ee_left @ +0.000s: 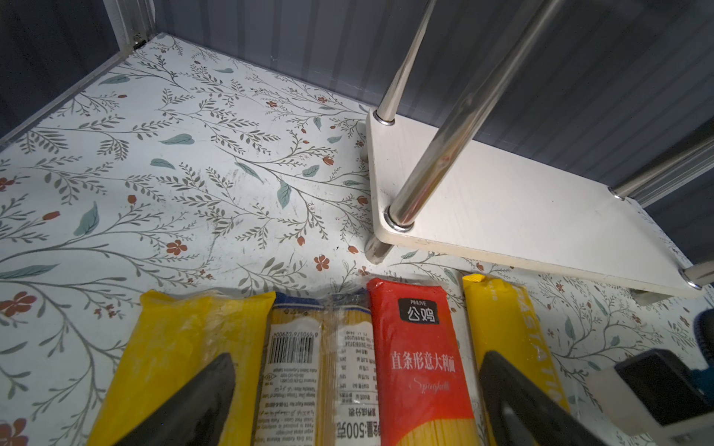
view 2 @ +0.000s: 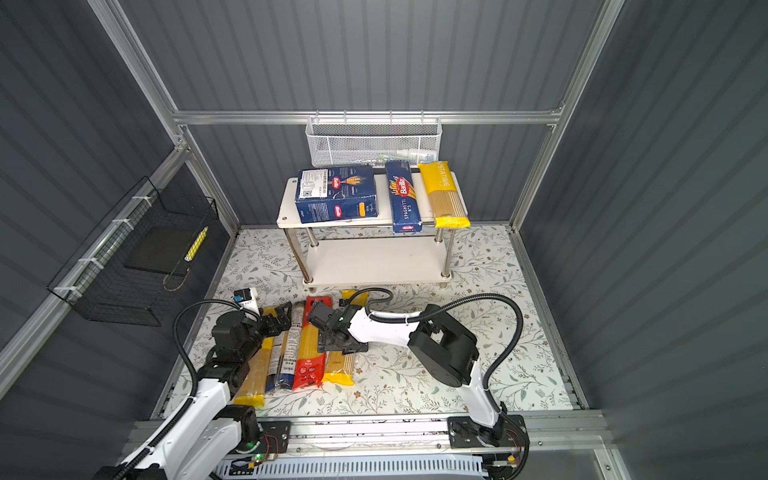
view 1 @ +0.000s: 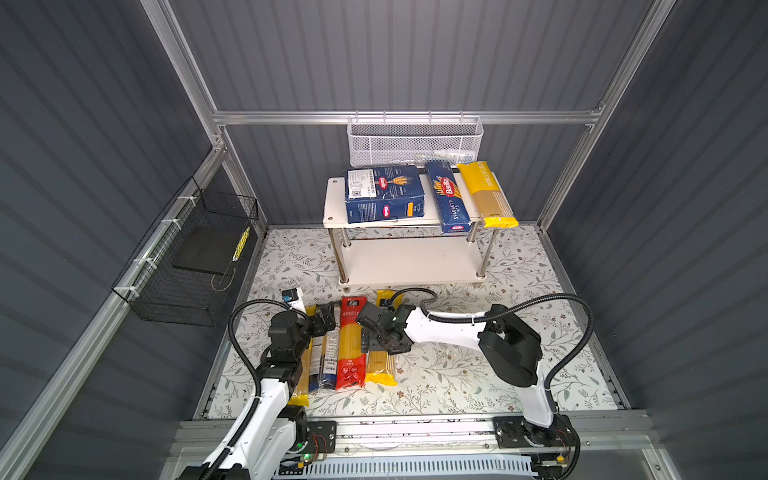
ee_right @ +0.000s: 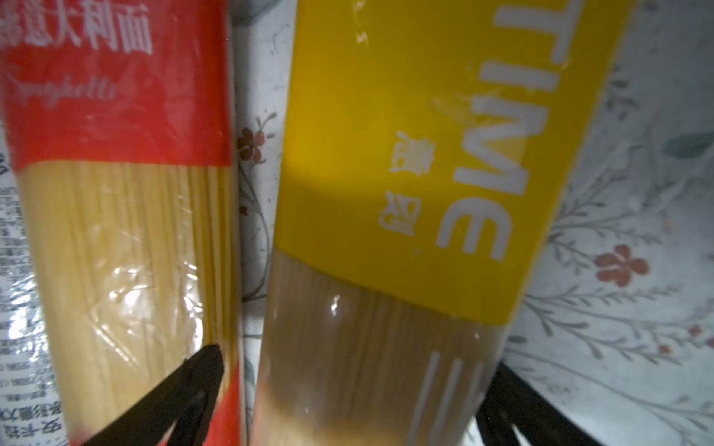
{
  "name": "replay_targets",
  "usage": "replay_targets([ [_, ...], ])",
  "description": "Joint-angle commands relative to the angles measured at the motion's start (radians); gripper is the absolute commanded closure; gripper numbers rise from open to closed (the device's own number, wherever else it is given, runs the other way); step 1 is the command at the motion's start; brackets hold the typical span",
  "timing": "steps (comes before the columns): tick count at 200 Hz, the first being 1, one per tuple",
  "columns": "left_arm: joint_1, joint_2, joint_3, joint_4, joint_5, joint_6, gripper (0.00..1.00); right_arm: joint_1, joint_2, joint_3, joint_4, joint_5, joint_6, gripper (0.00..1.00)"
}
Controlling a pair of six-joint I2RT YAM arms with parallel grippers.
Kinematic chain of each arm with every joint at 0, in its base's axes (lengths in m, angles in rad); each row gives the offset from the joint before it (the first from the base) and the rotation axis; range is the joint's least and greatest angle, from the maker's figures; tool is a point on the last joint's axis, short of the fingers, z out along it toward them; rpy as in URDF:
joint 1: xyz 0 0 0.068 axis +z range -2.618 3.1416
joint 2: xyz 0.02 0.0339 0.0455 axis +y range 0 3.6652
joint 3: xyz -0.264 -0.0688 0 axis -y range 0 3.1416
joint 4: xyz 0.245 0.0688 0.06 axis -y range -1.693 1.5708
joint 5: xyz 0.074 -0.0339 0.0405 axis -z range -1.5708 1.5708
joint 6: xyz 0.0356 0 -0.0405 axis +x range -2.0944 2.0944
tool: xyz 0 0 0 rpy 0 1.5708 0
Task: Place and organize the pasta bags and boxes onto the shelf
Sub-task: 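Move the right gripper over the yellow PASTATIME bag and descend, then grasp the yellow PASTATIME bag with the right gripper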
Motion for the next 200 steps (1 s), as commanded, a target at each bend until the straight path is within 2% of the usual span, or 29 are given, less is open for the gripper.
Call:
replay_targets([
  [1,0.005,0.001,0.011,-0.011,-0.01,0.021,0.0,-0.007,0.012,0.028,-0.034,-0.016,-0.009,0.01],
  [51,0.005,0.004,0.012,-0.012,-0.012,0.021,0.0,-0.021,-0.002,-0.023,-0.047,-0.04,-0.007,0.01],
  [125,0.005,-0.001,0.011,-0.014,-0.015,0.019,0.0,-0.031,-0.028,-0.032,-0.248,0.022,-0.082,0.01],
  [172,0.005,-0.003,0.01,-0.019,-0.021,0.019,0.0,-0.063,-0.125,-0.157,-0.178,-0.03,-0.09,0.01],
  [200,0.005,0.0,0.013,-0.017,-0.019,0.019,0.0,-0.064,-0.206,-0.224,-0.082,-0.059,-0.249,0.01],
])
